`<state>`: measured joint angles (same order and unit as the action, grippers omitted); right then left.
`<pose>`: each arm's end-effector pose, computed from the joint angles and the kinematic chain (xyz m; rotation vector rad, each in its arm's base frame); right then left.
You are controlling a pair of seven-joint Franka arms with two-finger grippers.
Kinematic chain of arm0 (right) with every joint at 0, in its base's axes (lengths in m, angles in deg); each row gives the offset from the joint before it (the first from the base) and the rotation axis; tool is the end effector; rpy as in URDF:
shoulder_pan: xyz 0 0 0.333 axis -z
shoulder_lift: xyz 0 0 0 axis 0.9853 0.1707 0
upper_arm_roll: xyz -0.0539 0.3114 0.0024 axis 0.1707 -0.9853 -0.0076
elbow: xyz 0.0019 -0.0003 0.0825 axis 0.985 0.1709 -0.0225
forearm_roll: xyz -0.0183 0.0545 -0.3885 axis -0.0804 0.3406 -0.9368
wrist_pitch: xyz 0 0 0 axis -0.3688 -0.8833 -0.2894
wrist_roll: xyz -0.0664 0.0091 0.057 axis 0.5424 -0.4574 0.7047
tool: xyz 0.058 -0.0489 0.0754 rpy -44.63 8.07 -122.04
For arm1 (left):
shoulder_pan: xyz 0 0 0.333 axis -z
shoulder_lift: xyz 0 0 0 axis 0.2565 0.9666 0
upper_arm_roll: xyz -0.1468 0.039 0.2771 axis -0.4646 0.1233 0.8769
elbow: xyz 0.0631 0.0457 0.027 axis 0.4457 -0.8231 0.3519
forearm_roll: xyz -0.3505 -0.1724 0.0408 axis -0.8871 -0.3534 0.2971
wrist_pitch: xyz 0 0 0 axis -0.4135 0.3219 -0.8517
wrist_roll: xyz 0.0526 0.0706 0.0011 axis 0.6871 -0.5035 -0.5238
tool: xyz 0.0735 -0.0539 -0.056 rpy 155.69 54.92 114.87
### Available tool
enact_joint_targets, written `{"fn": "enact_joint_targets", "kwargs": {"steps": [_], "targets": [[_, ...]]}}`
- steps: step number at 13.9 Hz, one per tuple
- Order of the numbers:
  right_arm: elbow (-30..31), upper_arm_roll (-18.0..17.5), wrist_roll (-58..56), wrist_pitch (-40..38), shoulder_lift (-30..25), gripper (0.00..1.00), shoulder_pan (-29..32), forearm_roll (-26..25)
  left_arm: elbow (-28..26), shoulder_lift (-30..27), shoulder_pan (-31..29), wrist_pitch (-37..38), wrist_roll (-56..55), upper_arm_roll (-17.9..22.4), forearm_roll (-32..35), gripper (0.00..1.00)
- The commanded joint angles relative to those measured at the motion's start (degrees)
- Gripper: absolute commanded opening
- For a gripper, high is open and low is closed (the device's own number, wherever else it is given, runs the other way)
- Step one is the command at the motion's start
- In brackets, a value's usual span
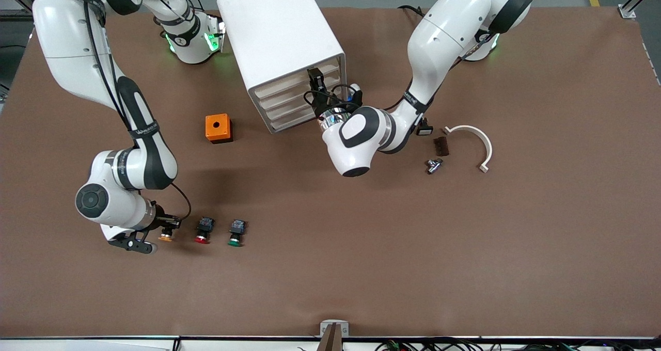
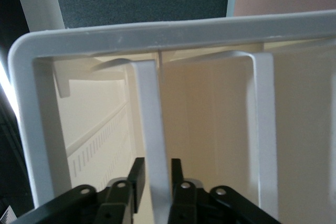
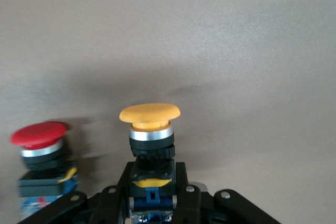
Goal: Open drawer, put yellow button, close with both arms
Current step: 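Pull the drawer open with the left gripper while the right gripper lifts the button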
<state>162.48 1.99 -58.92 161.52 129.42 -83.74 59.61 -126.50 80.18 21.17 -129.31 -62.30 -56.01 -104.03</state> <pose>0.6894 0.0357 0.2158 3.1015 -0.4215 -0.0402 0.4161 -0.5361 0.2379 -1.1310 -1.5318 1.4372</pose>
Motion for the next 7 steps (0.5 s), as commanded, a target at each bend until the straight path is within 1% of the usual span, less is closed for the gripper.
{"fn": "enact_joint_targets", "kwargs": {"steps": [1,2,4,7], "targets": [[0.94,-0.09,6.17,-1.93,-3.03,0.00,-1.96,0.05,-0.28,0.49,0.36,-0.32,2.22,-0.10,-1.46,0.22],[0.85,-0.18,8.28,-4.81,-4.34,0.00,-2.23,0.05,-0.28,0.58,0.36,-0.32,2.31,-0.10,-1.37,0.19],[0.94,-0.88,11.19,-8.86,-7.41,0.00,-2.67,1.80,-0.28,0.75,0.36,-0.32,2.31,-0.10,-1.46,0.13],[0.94,-0.97,16.72,-14.05,-11.55,0.00,-4.42,1.99,-0.19,0.75,0.01,-0.32,2.31,-0.01,-1.46,0.10]]}}
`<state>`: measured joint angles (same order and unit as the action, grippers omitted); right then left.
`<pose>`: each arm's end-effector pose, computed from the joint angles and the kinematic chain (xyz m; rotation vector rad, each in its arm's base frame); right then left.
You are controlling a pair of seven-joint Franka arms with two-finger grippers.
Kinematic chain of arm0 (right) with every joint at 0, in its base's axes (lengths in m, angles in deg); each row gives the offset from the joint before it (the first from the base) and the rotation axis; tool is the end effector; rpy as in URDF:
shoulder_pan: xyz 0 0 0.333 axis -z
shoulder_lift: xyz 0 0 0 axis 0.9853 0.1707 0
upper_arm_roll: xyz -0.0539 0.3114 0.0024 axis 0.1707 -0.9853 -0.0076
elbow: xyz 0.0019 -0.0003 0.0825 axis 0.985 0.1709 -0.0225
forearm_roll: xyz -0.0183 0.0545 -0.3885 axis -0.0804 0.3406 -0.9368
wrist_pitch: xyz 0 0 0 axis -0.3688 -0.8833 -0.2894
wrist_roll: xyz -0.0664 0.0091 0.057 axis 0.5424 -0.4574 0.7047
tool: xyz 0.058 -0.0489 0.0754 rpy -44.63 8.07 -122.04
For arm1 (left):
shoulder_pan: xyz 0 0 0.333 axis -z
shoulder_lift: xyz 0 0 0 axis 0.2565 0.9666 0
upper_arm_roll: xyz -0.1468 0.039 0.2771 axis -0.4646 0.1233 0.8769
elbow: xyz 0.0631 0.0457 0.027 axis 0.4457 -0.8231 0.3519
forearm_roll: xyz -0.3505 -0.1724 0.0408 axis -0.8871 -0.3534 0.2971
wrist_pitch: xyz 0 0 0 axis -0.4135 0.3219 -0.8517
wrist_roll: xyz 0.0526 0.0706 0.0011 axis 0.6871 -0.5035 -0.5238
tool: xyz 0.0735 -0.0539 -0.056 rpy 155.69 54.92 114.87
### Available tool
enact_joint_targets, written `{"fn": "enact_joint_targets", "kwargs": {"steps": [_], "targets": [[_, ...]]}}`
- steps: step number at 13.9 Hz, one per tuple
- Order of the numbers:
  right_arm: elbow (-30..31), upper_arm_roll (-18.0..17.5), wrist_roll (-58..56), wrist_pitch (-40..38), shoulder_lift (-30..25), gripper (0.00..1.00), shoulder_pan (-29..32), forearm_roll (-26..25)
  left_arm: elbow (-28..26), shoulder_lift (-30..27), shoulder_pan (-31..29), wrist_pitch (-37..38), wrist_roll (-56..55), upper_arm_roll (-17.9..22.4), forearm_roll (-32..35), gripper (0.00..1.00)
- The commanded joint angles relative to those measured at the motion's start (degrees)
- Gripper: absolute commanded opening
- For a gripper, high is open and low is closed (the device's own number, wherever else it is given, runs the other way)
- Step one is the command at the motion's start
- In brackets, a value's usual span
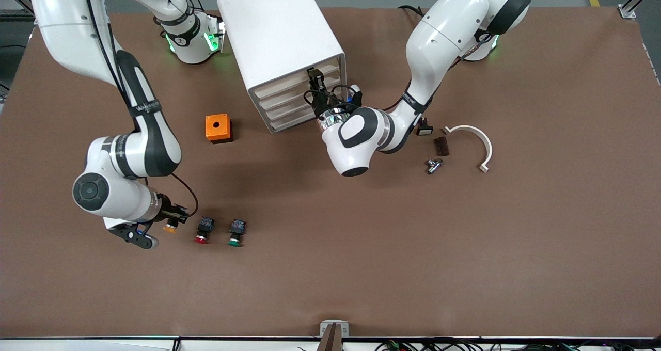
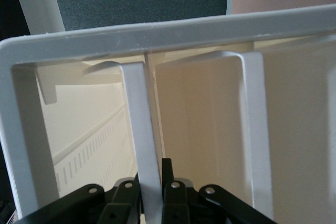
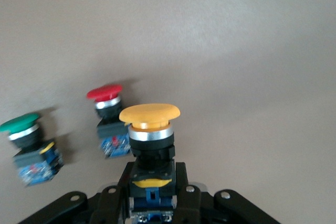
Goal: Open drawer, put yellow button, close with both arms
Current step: 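Pull the drawer open with the left gripper while the right gripper lifts the button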
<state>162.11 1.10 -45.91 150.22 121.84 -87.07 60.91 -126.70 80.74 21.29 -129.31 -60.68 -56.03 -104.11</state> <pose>0.6752 0.0850 0.2932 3.0568 -0.6811 -0.1388 0.4133 -0.5362 0.2305 -1.1437 -1.5161 1.4525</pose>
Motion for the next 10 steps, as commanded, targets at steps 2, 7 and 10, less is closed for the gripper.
{"fn": "enact_joint_targets", "kwargs": {"steps": [2,7,10], "targets": [[1.39,-0.17,6.87,-5.56,-6.60,0.00,-2.41,0.95,0.09,0.20,-0.55,-0.31,0.69,0.01,-1.38,0.11],[5.86,-0.17,19.60,-9.18,-14.77,0.00,-7.68,2.54,0.27,0.20,-3.71,-0.31,0.69,0.01,-1.38,0.11],[7.90,-0.17,29.79,-11.10,-18.13,0.00,-12.51,2.54,0.27,0.38,-7.05,-0.31,0.69,0.09,-1.38,0.12]]}}
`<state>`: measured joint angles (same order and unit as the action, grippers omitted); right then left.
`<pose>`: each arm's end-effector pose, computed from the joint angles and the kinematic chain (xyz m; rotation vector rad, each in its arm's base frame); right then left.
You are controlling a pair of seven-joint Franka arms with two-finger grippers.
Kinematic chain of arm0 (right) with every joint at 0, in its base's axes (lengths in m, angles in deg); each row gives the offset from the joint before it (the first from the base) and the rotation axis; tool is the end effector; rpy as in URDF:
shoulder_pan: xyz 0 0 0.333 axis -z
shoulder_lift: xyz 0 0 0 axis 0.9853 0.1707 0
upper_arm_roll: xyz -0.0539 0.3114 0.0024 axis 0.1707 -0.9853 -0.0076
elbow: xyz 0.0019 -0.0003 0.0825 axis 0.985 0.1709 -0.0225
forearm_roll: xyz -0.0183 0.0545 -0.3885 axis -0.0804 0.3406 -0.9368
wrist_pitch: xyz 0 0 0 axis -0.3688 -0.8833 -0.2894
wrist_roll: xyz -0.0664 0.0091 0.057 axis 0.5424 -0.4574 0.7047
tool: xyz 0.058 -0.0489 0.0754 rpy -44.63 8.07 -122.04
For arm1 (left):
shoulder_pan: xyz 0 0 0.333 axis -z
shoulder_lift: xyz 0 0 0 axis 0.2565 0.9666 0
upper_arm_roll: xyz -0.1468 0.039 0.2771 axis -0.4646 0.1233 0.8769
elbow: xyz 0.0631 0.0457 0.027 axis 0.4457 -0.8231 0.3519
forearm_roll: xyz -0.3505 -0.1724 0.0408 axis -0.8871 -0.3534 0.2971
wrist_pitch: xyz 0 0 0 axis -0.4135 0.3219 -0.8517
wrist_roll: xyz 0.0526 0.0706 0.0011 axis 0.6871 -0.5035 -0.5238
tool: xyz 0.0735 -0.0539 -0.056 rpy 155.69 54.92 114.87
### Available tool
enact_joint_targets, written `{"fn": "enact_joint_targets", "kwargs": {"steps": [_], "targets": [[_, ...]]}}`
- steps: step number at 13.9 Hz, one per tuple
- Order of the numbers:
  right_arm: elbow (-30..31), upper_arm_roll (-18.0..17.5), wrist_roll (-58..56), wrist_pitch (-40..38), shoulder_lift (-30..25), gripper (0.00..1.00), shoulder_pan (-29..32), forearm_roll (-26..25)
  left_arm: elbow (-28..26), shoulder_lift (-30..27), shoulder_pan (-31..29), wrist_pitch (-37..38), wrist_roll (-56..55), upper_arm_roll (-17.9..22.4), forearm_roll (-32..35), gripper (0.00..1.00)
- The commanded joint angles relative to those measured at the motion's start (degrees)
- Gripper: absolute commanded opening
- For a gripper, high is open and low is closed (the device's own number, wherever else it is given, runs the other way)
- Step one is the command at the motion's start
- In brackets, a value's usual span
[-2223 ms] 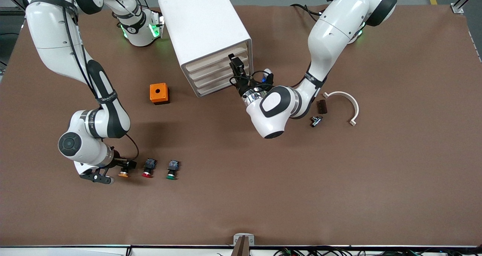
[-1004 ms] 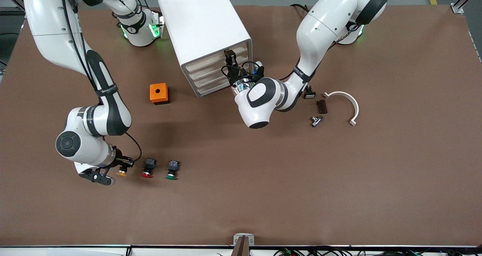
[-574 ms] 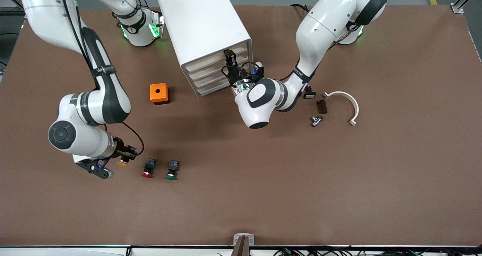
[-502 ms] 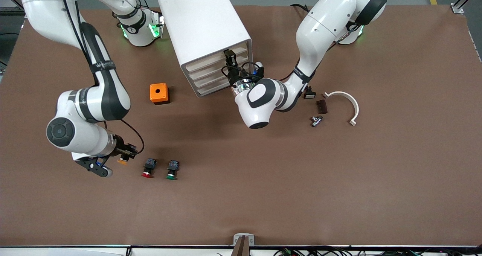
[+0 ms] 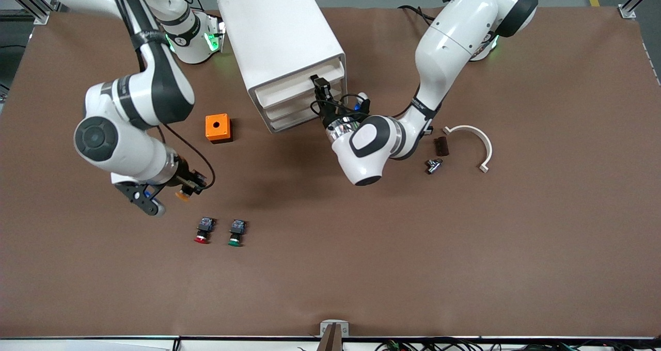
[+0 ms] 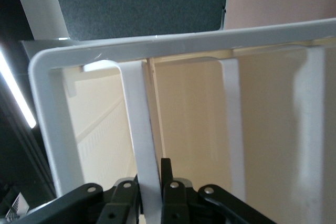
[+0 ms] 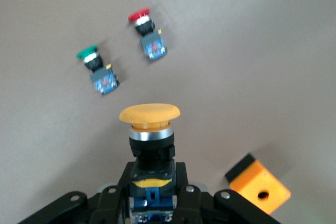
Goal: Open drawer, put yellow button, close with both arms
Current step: 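Pull the drawer open with the left gripper while the right gripper lifts the button, then carry the yellow button over the open drawer with the right gripper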
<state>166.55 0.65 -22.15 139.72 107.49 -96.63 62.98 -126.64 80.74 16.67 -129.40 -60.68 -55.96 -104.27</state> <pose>0.6075 0.1910 0.4095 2.9452 -1.0548 -0.1771 0.4561 -0.5011 0.2308 -1.0927 -1.5811 1.5091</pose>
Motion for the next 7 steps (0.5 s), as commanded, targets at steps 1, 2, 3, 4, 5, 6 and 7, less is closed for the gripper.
{"fn": "enact_joint_targets", "kwargs": {"steps": [1,2,3,4,5,6,7], "targets": [[3.38,0.20,9.11,-0.96,-4.39,0.00,-4.62,0.55,0.21,0.54,-3.48,-0.23,0.69,0.02,-1.21,0.12],[3.38,0.20,12.10,-1.05,-4.83,0.00,-6.29,1.34,0.30,0.72,-4.36,-0.23,0.78,0.02,-1.21,0.12],[3.20,0.20,15.61,-1.14,-5.09,0.00,-8.39,2.22,0.38,0.72,-5.33,-0.23,1.30,0.02,-1.21,0.13],[3.03,0.20,19.22,-1.14,-5.27,0.00,-10.50,2.40,0.47,0.63,-6.12,-0.23,1.57,0.02,-1.13,0.13],[3.02,0.20,23.08,-0.88,-5.45,0.00,-13.05,2.40,0.47,0.72,-6.91,-0.23,1.66,0.02,-1.04,0.13],[3.11,0.37,27.21,-0.27,-5.45,0.00,-16.12,2.40,0.47,0.63,-7.61,-0.23,1.66,0.02,-0.95,0.13],[3.20,0.29,30.38,0.52,-5.36,0.00,-17.72,2.40,0.47,0.63,-8.49,-0.23,1.66,0.02,-1.04,0.14]]}}
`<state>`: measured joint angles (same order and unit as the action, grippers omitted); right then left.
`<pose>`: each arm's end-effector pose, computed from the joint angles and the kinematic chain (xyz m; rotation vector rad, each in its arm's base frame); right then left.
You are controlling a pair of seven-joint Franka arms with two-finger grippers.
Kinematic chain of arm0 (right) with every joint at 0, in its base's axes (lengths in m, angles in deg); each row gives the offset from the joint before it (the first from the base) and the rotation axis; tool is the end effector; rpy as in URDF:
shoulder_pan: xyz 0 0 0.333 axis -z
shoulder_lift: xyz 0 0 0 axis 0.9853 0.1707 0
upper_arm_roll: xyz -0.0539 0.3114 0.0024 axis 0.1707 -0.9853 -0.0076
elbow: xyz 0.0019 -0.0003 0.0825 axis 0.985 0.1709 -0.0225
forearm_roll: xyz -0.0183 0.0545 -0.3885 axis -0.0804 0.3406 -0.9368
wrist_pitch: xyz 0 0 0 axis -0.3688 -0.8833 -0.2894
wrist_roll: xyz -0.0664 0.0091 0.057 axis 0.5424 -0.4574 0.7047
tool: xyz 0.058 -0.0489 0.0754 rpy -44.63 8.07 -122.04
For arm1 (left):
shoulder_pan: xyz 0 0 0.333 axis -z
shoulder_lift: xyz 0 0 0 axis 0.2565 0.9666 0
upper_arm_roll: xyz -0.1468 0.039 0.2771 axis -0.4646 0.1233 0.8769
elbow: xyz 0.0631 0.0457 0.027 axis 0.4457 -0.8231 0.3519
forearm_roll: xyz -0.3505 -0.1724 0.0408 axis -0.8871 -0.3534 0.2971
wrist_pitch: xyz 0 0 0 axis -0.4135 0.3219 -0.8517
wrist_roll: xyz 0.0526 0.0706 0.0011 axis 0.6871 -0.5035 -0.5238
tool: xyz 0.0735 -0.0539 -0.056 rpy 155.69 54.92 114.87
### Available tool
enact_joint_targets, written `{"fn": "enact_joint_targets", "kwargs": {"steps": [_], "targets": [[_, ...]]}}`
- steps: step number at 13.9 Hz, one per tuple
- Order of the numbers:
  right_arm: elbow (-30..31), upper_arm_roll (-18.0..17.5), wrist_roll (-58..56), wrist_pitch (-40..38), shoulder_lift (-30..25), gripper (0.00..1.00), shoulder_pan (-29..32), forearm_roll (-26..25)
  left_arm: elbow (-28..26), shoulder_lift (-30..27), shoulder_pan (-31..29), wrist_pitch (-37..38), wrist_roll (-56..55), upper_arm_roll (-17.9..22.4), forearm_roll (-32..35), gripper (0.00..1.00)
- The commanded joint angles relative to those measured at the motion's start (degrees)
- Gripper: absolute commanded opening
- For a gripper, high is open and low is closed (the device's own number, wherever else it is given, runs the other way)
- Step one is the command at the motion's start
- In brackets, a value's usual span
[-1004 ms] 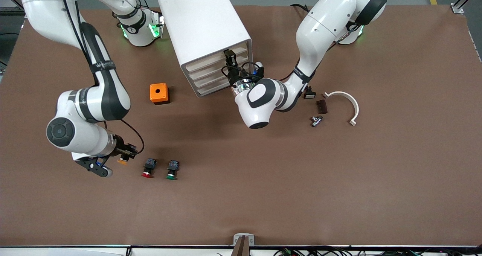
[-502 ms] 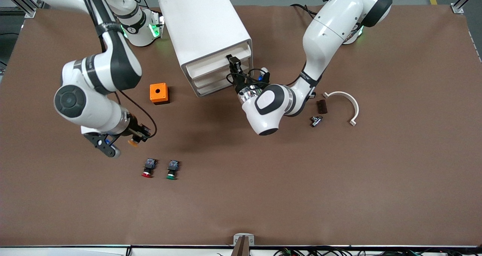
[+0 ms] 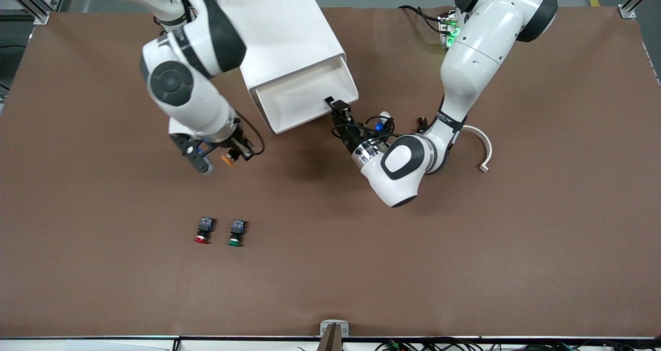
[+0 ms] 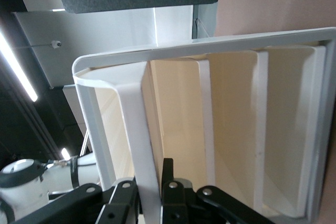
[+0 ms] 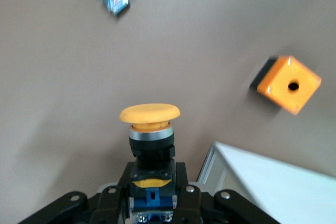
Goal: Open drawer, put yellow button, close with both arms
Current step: 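Carry the yellow button over the open drawer with the right gripper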
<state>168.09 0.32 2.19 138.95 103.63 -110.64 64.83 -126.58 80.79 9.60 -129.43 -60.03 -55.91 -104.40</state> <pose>0.5292 0.3309 0.4386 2.8386 -1.3224 -0.1798 0.5149 -0.4410 0.2307 -1.0207 -1.6732 1.5990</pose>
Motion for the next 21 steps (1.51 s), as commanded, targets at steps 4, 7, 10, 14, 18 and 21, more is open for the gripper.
{"fn": "enact_joint_targets", "kwargs": {"steps": [4,7,10,14,18,21], "targets": [[1.93,0.70,16.60,3.14,-1.41,0.00,-10.30,0.55,0.50,0.59,-1.79,-0.19,1.00,-0.02,-0.91,0.18],[1.93,0.70,22.67,4.90,-1.32,0.00,-14.08,0.46,0.76,0.41,-1.79,-0.19,1.96,-0.11,-1.09,0.70],[2.01,0.70,27.42,5.87,-1.06,0.00,-17.16,-0.06,1.55,-0.02,-1.87,-0.10,13.10,-0.28,-1.09,0.95],[2.01,0.79,33.05,5.87,-0.97,0.00,-20.76,-0.42,3.83,-0.11,-3.54,-0.19,24.70,-0.37,-1.00,0.99],[2.01,0.79,39.64,6.04,0.26,0.00,-23.67,-3.58,6.82,0.06,-5.03,0.07,33.86,0.24,-0.74,0.99],[1.93,0.79,42.02,7.53,1.49,0.00,-24.55,-3.67,8.06,-0.02,-5.39,0.07,42.11,2.26,-0.47,0.99]]}}
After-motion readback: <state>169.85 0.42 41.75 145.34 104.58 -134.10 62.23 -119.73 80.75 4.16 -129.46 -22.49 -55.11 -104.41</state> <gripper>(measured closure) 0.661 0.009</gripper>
